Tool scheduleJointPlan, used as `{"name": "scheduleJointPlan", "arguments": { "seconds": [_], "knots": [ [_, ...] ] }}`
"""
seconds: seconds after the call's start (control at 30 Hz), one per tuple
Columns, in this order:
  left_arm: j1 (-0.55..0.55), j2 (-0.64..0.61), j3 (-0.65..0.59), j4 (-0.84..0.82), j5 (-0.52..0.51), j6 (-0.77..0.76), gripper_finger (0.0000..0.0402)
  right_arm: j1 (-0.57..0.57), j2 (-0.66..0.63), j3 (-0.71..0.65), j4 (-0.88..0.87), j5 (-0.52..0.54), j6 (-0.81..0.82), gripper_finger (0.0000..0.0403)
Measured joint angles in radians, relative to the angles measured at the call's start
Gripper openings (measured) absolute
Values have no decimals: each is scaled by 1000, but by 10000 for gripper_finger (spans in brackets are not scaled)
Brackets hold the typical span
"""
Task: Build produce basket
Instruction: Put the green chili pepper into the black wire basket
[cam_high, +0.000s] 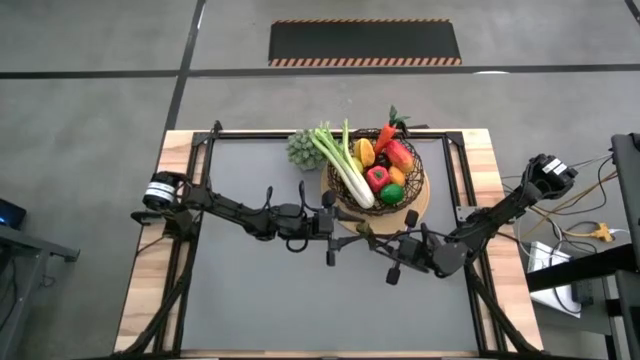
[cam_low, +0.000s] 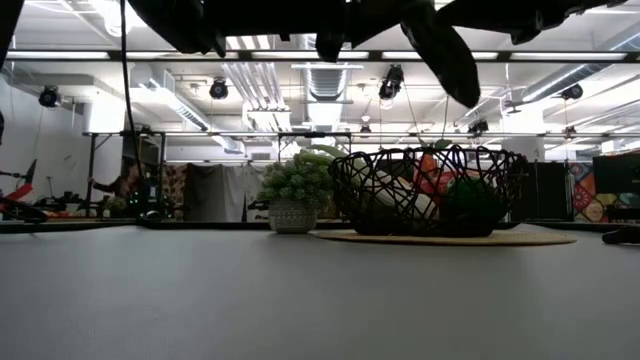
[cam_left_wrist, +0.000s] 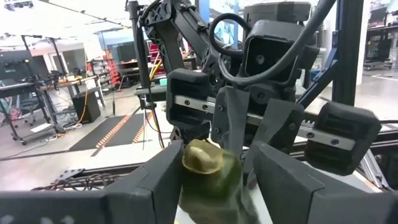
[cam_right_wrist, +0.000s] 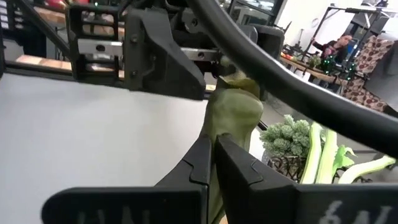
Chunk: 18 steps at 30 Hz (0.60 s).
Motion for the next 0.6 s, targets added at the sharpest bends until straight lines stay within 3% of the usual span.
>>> {"name": "scheduleJointPlan", "arguments": {
  "seconds": [0.17,0.4,0.6],
  "knots": [
    [0,-1,0,3,11,0,128,0,0,-1,-17,0,0,9],
    [-1,-3,0,8,16,-3,17,0,1,-2,-20,0,0,9],
    [-1,-3,2,1,16,-3,11,0,1,-2,-19,-1,1,14]
  ]
}}
